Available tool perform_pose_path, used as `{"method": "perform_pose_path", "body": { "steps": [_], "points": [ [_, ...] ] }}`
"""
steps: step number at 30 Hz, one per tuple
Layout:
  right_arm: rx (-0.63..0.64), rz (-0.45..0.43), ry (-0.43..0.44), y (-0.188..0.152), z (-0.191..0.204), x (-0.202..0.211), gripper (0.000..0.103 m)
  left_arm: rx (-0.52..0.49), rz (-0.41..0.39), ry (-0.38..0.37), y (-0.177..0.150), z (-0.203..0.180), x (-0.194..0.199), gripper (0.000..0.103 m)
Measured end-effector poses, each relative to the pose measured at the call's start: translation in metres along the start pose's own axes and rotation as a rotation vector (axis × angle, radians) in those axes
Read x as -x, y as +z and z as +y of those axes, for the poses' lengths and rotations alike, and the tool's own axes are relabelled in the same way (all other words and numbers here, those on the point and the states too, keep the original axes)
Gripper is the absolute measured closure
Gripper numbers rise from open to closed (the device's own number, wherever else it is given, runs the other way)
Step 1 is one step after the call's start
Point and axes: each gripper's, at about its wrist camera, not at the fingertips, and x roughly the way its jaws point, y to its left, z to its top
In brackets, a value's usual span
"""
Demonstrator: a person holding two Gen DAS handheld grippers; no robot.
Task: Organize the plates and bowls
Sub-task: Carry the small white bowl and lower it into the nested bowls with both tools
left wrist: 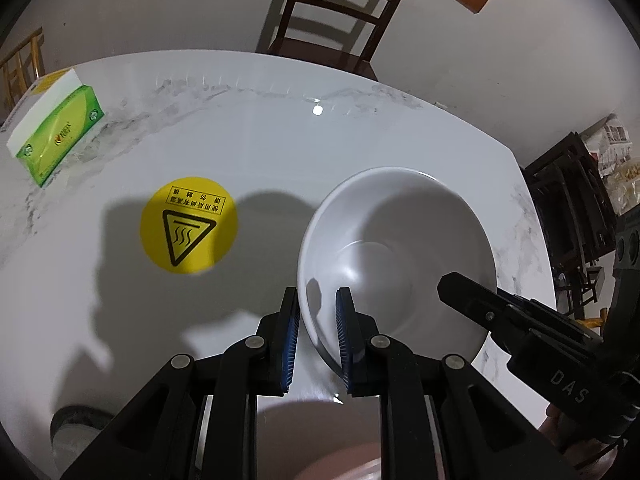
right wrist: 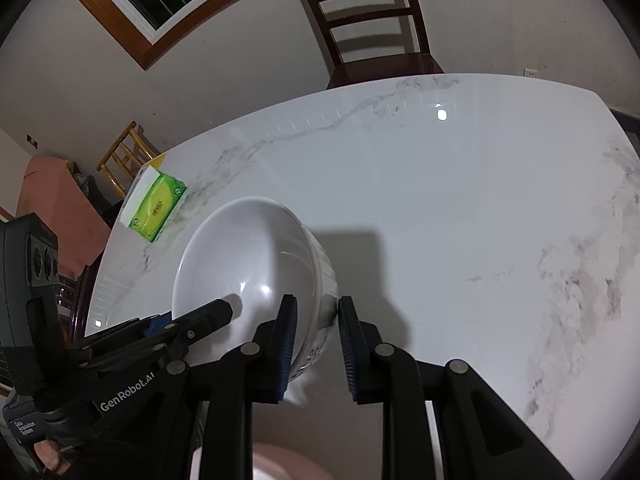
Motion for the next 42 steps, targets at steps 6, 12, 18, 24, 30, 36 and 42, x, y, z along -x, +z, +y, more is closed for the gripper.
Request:
{"method": "perform_pose_path", "body": {
  "steps": [6, 12, 18, 24, 30, 36, 42],
  "points": [
    [0.007, 0.001, 0.004, -0.022, 0.012, 0.023, 0.081, -0.013, -0.01, -0.002, -0.017, -0.003, 0.022, 0.089],
    [0.01, 0.013, 0.005, -0.049, 0.021, 0.045, 0.081, -0.029, -0.015, -0.001, -0.04, -0.004, 0.043, 0.089],
    [0.033, 0.011, -0.01, -0.078, 0.032, 0.07, 0.081, -0.046, -0.019, -0.004, -0.069, -0.007, 0.065, 0.089],
    [0.041, 0.02, -0.012, -0.106, 0.037, 0.083, 0.081, -0.053, -0.029, -0.011, -0.096, -0.009, 0.084, 0.089],
    [0.037, 0.037, -0.015, -0.131, 0.038, 0.087, 0.081, -0.054, -0.008, -0.016, -0.121, -0.007, 0.089, 0.089],
    [0.026, 0.066, -0.018, -0.151, 0.035, 0.082, 0.081, -0.051, 0.015, -0.013, -0.14, -0.006, 0.087, 0.089],
    [0.013, 0.089, -0.015, -0.162, 0.03, 0.077, 0.081, -0.046, 0.026, -0.011, -0.149, -0.006, 0.084, 0.089]
  ]
}}
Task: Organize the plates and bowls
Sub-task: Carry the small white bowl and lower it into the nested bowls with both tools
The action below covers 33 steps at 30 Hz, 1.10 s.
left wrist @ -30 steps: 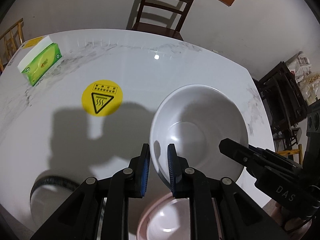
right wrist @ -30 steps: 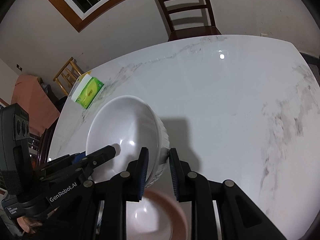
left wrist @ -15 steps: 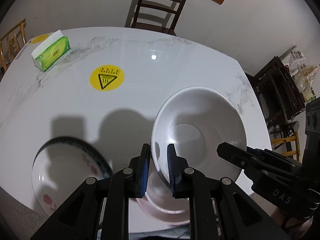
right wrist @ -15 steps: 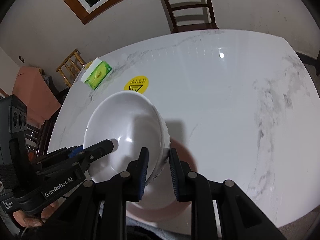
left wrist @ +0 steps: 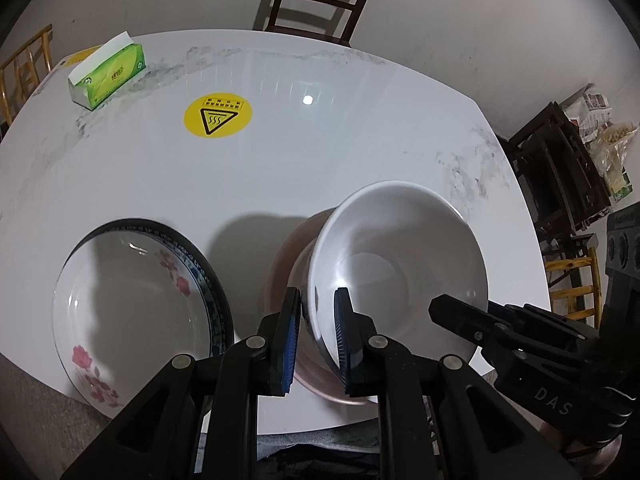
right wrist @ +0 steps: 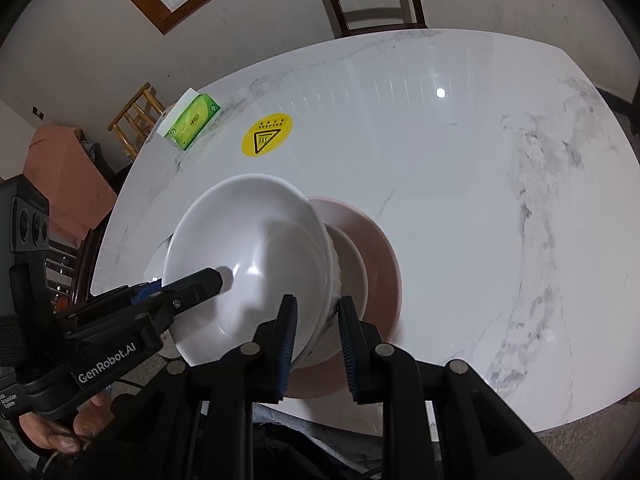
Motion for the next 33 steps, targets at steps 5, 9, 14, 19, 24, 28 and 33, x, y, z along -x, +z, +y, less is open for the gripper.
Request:
{"method": "perform_pose_path", "body": {
  "steps": [5, 9, 14, 19, 24, 28, 33],
  "points": [
    [-0.009, 0.013, -0.001, -0.003, -0.002, -0.004, 0.081, -0.002, 0.016, 0.003, -0.005, -0.001, -0.004, 0.089],
    [-0.008, 0.023, -0.005, -0.005, -0.003, -0.007, 0.081, 0.001, 0.027, 0.008, -0.007, -0.001, -0.007, 0.089],
    [-0.007, 0.026, -0.011, -0.002, -0.002, -0.011, 0.081, 0.005, 0.034, 0.012, -0.007, -0.001, -0.011, 0.089],
    [-0.008, 0.032, -0.018, -0.001, -0.003, -0.016, 0.081, 0.003, 0.046, 0.018, -0.006, -0.001, -0.016, 0.089],
    [-0.012, 0.041, -0.018, -0.001, -0.004, -0.02, 0.081, 0.009, 0.057, 0.02, -0.006, 0.0, -0.02, 0.089],
    [-0.015, 0.049, -0.017, -0.001, -0.005, -0.021, 0.08, 0.009, 0.064, 0.023, -0.005, 0.001, -0.022, 0.089],
    [-0.019, 0.055, -0.017, 0.0, -0.006, -0.024, 0.079, 0.004, 0.066, 0.028, -0.004, 0.0, -0.024, 0.089]
  ]
}}
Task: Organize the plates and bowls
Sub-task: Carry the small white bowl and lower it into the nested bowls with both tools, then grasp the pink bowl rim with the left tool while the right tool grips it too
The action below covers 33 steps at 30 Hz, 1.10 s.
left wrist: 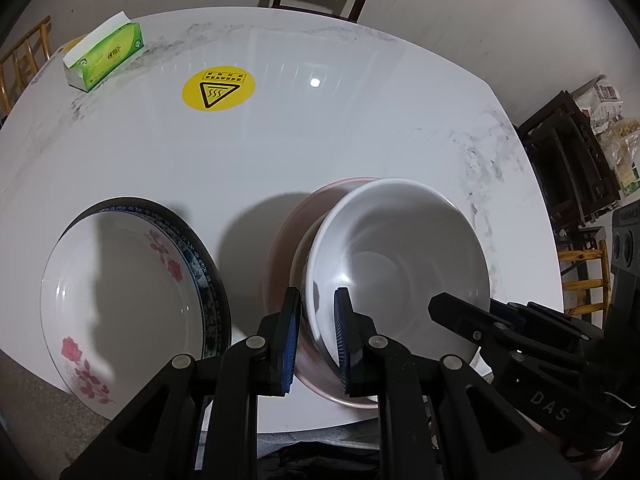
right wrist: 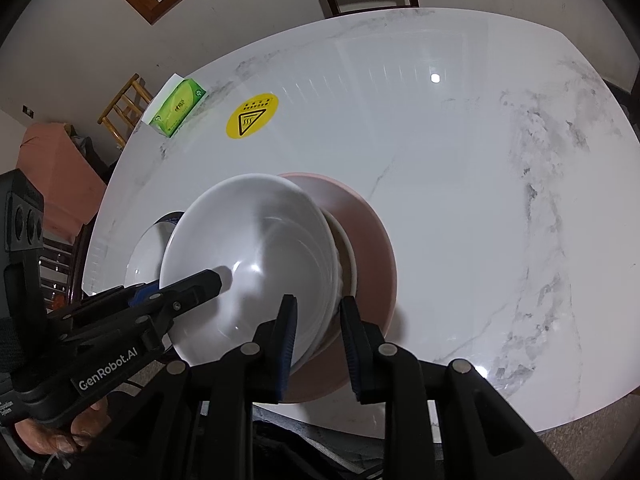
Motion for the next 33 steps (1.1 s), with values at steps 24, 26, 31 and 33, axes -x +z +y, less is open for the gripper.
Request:
{"method": "perform_pose_path", "body": {
  "steps": [24, 26, 31, 33],
  "points": [
    [-0.013, -0.012, 0.0, -0.0013, -0.0043, 0.0015, 0.077, 0.003, -0.002, 0.003, 0.0002, 0.0016, -0.0008, 0.089],
    [-0.014, -0.012, 0.002, -0.0014, -0.0052, 0.002, 0.077, 0.003, -0.005, 0.001, 0.0003, 0.0024, -0.001, 0.089],
    [-0.018, -0.013, 0.006, -0.0011, -0.0071, 0.0027, 0.077, 0.003, -0.008, -0.001, 0.0008, 0.004, -0.0005, 0.089],
    [-0.02, -0.015, 0.01, -0.0013, -0.0084, 0.0036, 0.077, 0.0, -0.014, -0.002, 0.0008, 0.0042, 0.0006, 0.089]
  ]
}}
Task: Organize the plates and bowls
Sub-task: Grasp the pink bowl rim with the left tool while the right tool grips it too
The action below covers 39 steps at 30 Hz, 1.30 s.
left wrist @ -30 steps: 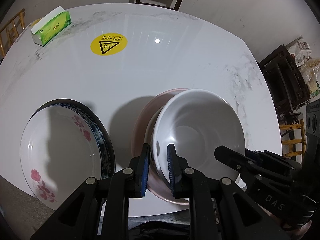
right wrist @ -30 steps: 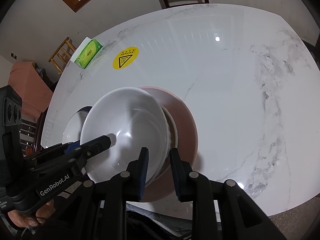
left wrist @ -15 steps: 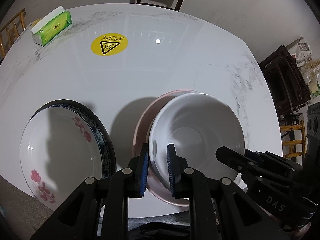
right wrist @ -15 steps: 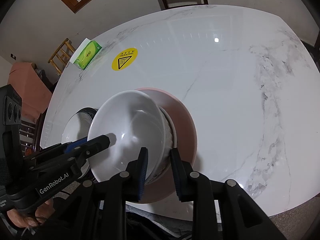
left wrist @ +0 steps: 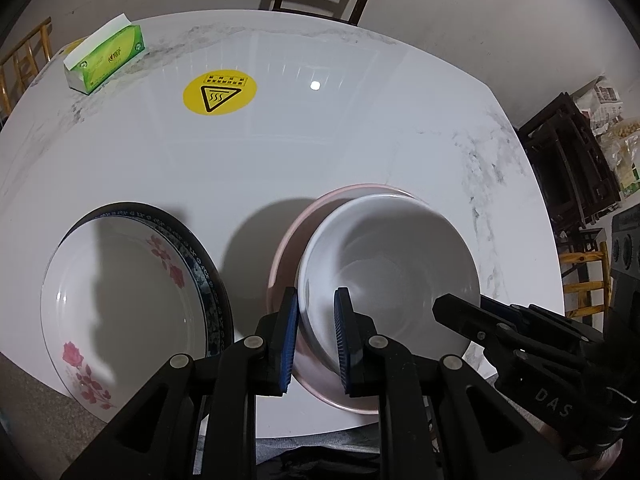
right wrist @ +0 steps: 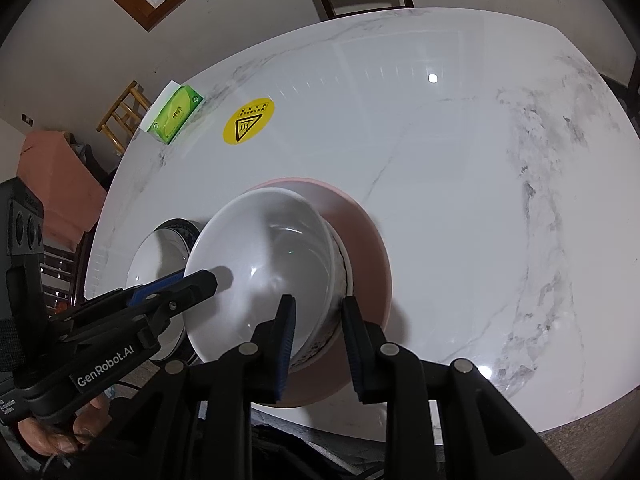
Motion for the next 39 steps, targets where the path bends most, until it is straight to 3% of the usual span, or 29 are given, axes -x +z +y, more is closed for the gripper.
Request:
{"method": "perform_pose_path", "body": {
  "steps": [8, 15, 27, 39],
  "points": [
    [0.0, -0.013, 0.009, -0.001, -0.001, 0.005, 0.077, -0.016, -0.04, -0.009, 0.002, -0.002, 0.01, 0.072],
    [-0.017, -0.04, 0.012, -0.002, -0.004, 0.011, 0.071, -0.011, -0.068, -0.015, 0.001, 0.003, 0.016, 0.062],
    [-0.046, -0.099, 0.042, -0.009, -0.012, 0.035, 0.07, 0.102, -0.116, -0.088, -0.004, 0.036, 0.035, 0.06],
    [-0.123, -0.079, -0.003, -0.019, -0.037, 0.035, 0.07, 0.22, -0.095, -0.122, -0.015, 0.065, 0.036, 0.06]
  ]
}}
